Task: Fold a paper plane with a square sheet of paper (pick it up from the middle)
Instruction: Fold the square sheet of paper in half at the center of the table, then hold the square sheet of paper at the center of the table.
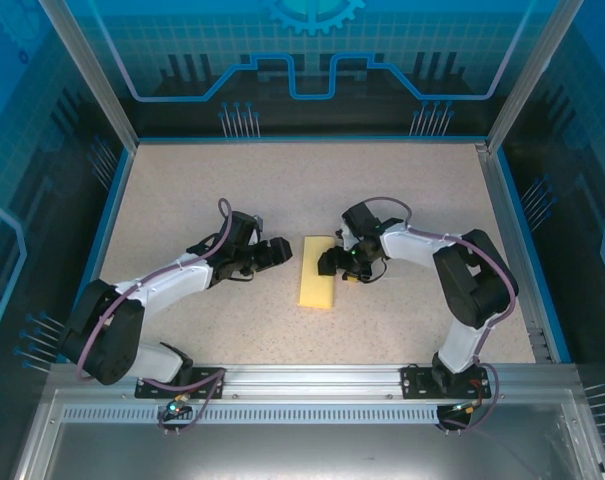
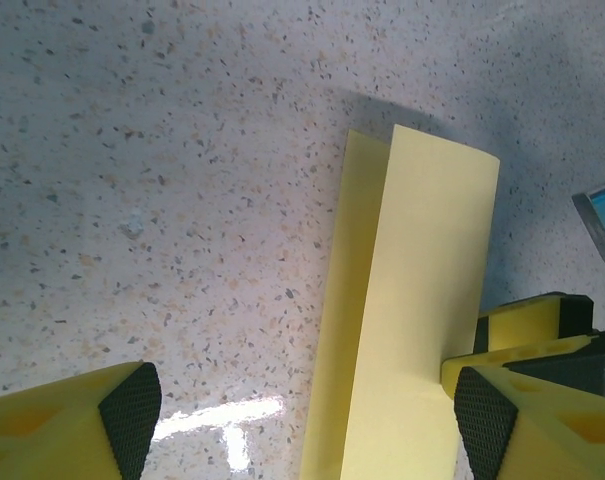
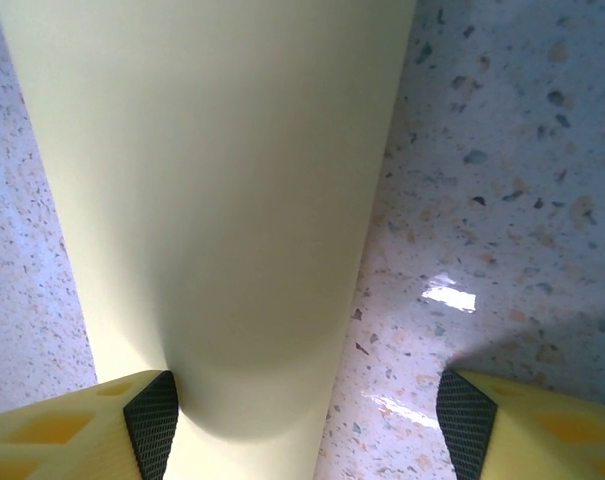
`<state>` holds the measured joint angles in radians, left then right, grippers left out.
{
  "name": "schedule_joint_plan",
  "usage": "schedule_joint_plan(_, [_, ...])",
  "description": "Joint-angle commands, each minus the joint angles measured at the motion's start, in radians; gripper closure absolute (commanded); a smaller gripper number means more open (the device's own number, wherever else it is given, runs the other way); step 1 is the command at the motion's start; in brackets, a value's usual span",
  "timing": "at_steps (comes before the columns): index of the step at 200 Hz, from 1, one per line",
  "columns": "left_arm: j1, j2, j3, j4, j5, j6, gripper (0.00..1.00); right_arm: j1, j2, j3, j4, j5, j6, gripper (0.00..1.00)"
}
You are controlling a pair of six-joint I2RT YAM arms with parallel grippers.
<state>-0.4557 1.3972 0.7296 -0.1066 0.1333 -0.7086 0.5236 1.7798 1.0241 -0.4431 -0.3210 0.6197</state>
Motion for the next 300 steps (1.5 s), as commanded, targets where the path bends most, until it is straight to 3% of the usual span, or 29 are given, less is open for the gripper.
schedule_joint_plan(1, [-0.006, -0.029, -0.009, -0.001, -0.031, -0.016, 0.19, 0.019, 0.04, 0.018, -0.075, 0.07, 0.009, 0.24])
schedule_joint_plan(72, [-0.006, -0.016, -0.005, 0.01, -0.018, -0.006, 0.19, 0.046, 0.045, 0.05, -0.164, 0.198, 0.078, 0.19])
schedule_joint_plan(158, [-0.006, -0.011, 0.001, 0.018, -0.004, 0.001, 0.19, 0.098, 0.005, 0.133, -0.25, 0.276, 0.119, 0.2])
schedule_joint_plan(300, [-0.007, 0.013, 0.019, 0.024, 0.029, 0.008, 0.19, 0.116, 0.138, 0.225, -0.265, 0.24, 0.076, 0.17])
